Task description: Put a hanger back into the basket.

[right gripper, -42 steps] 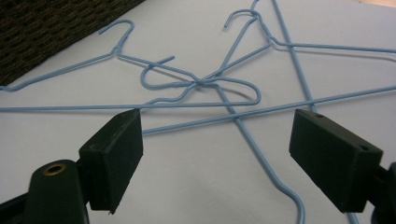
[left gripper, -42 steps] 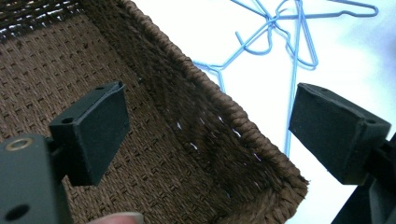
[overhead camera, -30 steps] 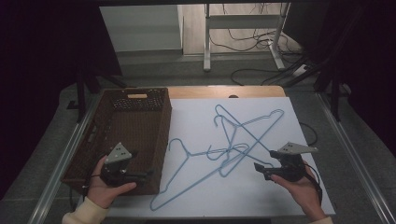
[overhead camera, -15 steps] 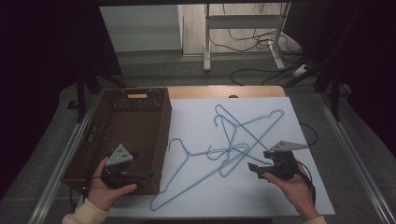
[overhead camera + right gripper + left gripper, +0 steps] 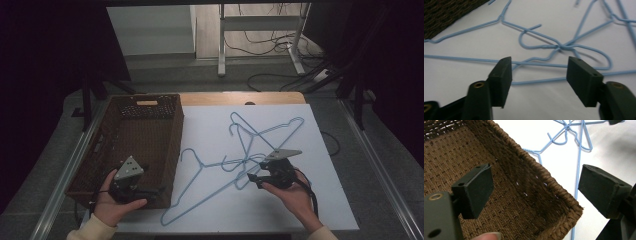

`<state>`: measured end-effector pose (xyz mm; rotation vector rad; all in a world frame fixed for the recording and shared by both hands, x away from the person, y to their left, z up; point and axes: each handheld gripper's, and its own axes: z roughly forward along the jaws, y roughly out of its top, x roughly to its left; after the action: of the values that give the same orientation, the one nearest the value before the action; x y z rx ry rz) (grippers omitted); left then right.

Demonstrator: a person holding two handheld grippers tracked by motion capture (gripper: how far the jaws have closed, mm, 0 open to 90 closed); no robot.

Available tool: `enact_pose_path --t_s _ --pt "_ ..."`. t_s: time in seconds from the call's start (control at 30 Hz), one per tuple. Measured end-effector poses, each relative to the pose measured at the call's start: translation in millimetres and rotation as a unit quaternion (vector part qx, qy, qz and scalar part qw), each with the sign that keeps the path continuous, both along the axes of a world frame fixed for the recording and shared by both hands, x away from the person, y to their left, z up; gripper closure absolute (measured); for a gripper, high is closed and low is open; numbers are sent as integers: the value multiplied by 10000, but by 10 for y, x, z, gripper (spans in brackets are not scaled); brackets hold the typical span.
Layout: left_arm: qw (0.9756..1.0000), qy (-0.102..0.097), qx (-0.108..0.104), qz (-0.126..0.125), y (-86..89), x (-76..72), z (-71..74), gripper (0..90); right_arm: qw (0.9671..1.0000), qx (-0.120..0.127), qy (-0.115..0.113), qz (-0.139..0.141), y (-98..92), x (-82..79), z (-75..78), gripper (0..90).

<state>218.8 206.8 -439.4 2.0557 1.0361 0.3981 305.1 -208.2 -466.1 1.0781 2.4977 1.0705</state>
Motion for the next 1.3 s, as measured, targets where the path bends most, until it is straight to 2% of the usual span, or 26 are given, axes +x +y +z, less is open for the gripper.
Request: enact_pose_path --t_s 0.27,0.43,0.5,0.53,0.57,0.83,1.0,1.3 --pt "10000 2 28 -23 -20 12 -4 132 9982 -46 374 472 344 83 -96 636" --pt "10000 7 33 -34 -18 21 -9 133 9944 -124 734 749 636 163 -198 798" --pt "10000 4 29 -36 -16 20 -8 133 9938 -134 774 782 676 172 -214 822" --pt "10000 -2 36 -37 -12 19 -9 133 9917 -188 856 938 785 199 -264 856" --pt "10000 2 36 -34 -10 21 -12 133 9911 -228 903 951 821 202 -278 869" --pt "10000 -6 62 -28 -12 18 -16 134 9862 -563 1043 1152 1082 210 -415 900" --pt "10000 -16 74 -40 -14 12 -13 134 9846 -728 1138 1110 1064 209 -468 900" --pt "10000 -16 87 -37 -3 10 -11 134 9834 -748 1243 1093 948 161 -463 900"
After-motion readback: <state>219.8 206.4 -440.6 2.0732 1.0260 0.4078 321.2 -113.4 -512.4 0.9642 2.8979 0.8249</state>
